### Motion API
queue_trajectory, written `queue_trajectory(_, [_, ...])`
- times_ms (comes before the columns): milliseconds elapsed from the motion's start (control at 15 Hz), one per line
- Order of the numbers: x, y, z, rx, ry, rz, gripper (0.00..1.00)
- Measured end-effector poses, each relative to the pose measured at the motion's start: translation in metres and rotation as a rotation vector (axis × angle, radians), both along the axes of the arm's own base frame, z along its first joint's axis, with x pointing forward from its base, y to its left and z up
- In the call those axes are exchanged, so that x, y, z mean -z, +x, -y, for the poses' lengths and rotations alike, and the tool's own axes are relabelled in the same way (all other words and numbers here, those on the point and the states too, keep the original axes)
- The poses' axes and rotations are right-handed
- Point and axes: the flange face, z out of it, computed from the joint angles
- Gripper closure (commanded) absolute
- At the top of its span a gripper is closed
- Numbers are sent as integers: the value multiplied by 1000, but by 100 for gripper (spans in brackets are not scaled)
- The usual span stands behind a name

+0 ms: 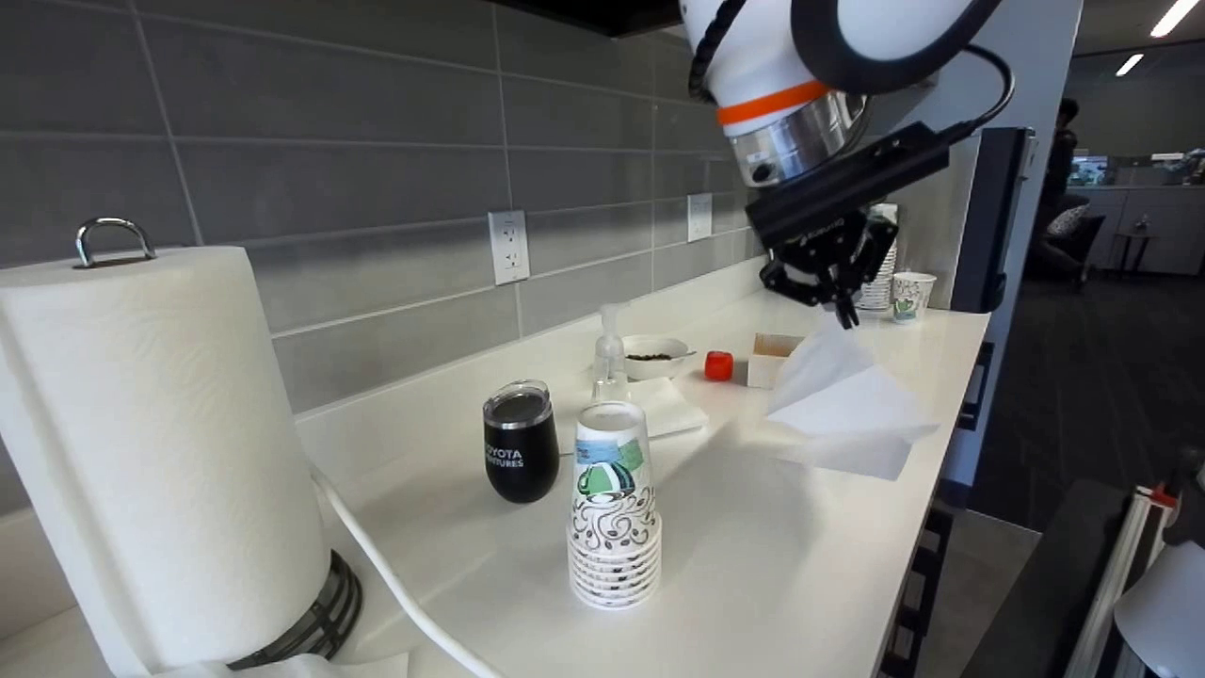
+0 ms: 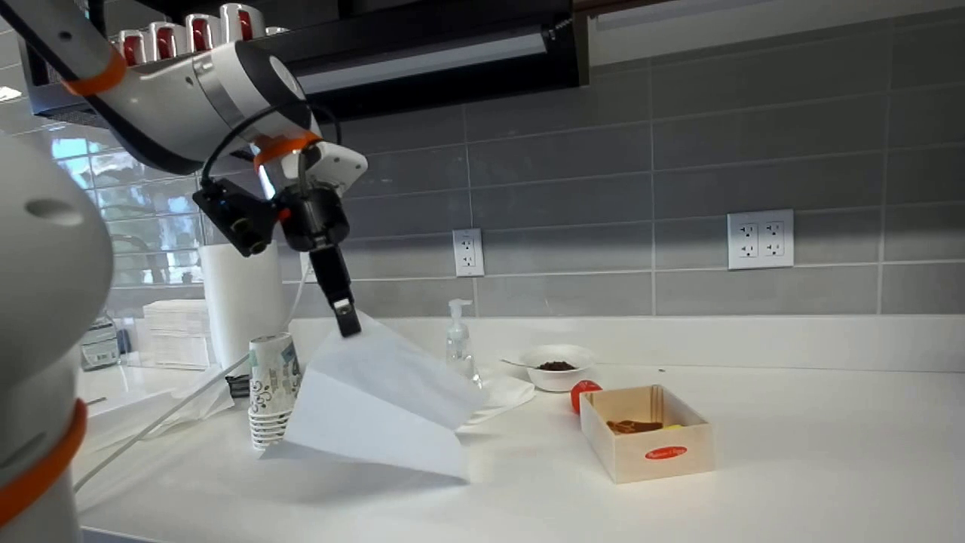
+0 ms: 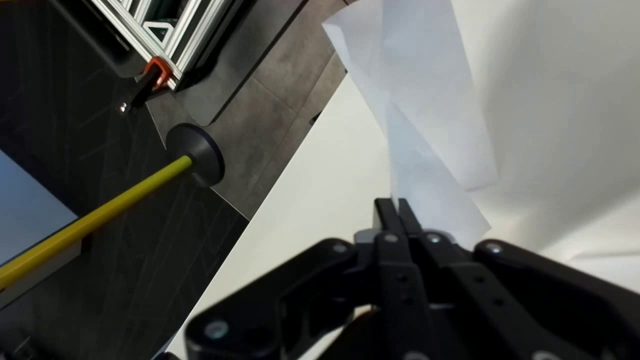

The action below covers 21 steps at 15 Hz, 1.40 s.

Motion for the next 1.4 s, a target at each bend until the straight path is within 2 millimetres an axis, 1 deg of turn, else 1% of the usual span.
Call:
queue_trajectory(133, [29, 6, -10, -32, 9, -60, 100])
queue_trajectory(200, [39, 9, -15, -45, 13, -76, 100])
queue_trajectory(333, [50, 19, -23, -67, 17, -85, 100])
queue_trajectory(467, [51, 29, -29, -85, 16, -79, 100])
queue_trajectory(667, [41, 43, -33, -100, 10, -59, 100])
queue_trajectory(867, [27, 51, -33, -94, -15, -78, 100])
queue_trajectory(1267, [-9, 63, -40, -118, -110, -207, 100])
queue_trajectory(1400, [-16, 67, -46, -136, -141, -266, 100])
